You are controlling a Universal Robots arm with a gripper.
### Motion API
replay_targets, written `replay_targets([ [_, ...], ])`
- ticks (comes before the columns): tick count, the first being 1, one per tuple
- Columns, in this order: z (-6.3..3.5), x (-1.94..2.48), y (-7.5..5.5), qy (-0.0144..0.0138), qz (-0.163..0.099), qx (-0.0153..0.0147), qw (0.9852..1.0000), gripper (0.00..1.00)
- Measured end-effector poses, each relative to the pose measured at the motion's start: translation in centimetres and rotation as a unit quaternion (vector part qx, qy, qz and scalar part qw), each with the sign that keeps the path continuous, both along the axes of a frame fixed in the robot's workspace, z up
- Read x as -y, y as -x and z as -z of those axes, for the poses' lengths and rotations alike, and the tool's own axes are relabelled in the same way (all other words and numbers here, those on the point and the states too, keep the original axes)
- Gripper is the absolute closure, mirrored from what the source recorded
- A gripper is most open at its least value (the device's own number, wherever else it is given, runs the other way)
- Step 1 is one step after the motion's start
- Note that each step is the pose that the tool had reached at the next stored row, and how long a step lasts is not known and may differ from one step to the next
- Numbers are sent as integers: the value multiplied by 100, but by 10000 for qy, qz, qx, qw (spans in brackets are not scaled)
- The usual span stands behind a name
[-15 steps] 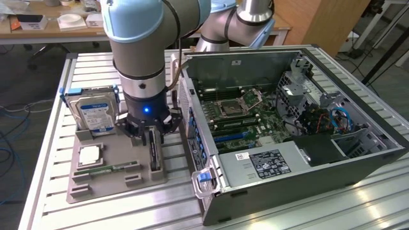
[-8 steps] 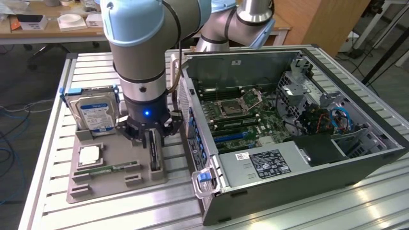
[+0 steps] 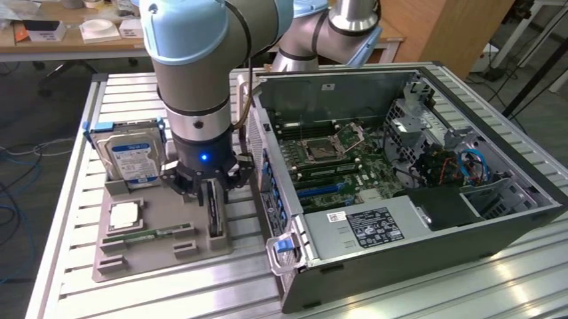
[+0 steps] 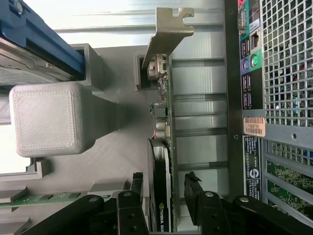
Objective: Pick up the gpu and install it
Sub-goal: 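Pick up the gpu and move the gpu toward the slot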
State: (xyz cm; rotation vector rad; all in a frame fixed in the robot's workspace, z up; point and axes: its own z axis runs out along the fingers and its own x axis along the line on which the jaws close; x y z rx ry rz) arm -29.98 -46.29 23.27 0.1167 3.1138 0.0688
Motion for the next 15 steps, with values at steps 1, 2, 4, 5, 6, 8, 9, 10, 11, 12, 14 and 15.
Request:
replay_targets([
  [1, 2, -1, -2, -1, -1, 1, 10000, 53],
  [2, 3, -3, -5, -1, 0, 2, 10000, 53],
  [4, 3, -3, -5, -1, -1, 1, 10000, 53],
  [5, 3, -3, -4, -1, -1, 1, 10000, 53],
  [6, 2, -3, -5, -1, -1, 1, 10000, 53],
  [8, 2, -4, -4, 0, 0, 0, 10000, 53],
  [9, 2, -4, -4, -1, 0, 0, 10000, 53],
  [10, 2, -4, -4, 0, 0, 0, 10000, 54],
  [11, 2, -4, -4, 0, 0, 0, 10000, 61],
  [12, 2, -4, -4, 0, 0, 0, 10000, 61],
  [14, 2, -4, -4, 0, 0, -1, 10000, 67],
  [15, 2, -4, -4, 0, 0, 0, 10000, 72],
])
